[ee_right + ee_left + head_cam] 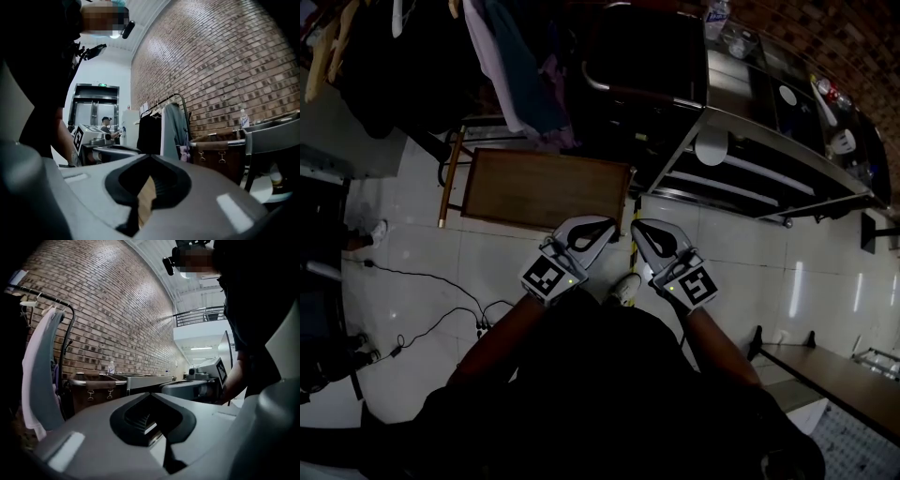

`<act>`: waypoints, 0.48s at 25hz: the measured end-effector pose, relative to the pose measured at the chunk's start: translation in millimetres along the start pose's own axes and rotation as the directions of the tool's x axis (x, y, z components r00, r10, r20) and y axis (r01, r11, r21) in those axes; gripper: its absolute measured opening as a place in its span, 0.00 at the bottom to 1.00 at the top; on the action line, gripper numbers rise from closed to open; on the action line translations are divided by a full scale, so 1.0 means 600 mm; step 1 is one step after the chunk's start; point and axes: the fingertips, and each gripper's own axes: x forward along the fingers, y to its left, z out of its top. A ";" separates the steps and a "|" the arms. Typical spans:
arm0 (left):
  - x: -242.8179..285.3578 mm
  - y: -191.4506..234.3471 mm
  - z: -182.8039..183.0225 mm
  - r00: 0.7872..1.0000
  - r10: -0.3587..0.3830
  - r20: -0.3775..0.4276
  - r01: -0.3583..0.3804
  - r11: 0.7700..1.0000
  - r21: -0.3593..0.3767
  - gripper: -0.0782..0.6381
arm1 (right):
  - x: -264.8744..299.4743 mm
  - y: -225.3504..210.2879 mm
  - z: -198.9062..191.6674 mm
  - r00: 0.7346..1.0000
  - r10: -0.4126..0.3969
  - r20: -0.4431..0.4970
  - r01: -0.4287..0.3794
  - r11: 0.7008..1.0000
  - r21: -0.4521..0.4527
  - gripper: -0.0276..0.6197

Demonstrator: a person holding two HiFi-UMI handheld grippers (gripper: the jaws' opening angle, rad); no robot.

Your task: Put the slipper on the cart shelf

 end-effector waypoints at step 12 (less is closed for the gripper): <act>-0.102 0.086 -0.015 0.995 -0.104 -0.001 0.104 0.995 -0.007 0.11 | 0.123 0.049 -0.022 0.986 -0.154 -0.056 0.157 0.987 0.044 0.05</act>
